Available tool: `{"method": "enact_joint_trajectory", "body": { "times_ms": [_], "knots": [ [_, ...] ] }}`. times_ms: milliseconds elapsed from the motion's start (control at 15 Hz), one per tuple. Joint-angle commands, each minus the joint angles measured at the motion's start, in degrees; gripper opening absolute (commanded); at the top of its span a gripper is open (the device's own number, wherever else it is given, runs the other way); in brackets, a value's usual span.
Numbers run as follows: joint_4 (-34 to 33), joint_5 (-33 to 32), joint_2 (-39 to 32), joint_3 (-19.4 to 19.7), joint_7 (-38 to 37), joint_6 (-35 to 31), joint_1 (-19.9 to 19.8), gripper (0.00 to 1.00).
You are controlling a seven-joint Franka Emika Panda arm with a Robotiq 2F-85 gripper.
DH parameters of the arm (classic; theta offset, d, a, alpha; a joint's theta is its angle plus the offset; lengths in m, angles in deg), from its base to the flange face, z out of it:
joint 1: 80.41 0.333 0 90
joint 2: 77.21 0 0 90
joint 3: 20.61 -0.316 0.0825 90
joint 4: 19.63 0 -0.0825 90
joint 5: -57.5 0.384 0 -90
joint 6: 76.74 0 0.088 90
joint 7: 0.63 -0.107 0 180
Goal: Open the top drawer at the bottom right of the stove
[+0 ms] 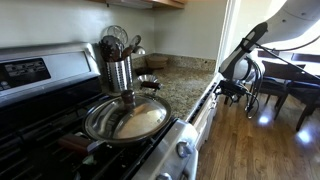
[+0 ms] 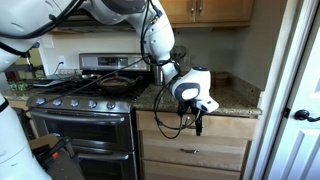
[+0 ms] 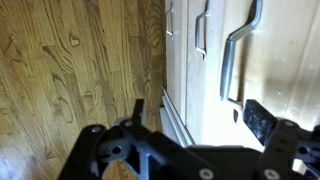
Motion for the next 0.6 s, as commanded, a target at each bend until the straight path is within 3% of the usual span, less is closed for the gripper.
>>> {"method": "enact_joint_trajectory", "body": {
  "times_ms": [0, 333, 400, 533],
  "knots": [
    [7.97, 4.11, 6.65, -3.64, 5.42, -3.43, -3.12, 1.0],
    [12.39, 5.5, 10.74, -4.08, 6.85, 0.1, -4.18, 1.0],
    [7.48, 4.43, 5.99, -2.39, 4.83, -1.31, -2.17, 1.0],
    [7.81, 4.43, 6.2, -2.29, 4.9, -1.33, -2.13, 1.0]
  ]
}}
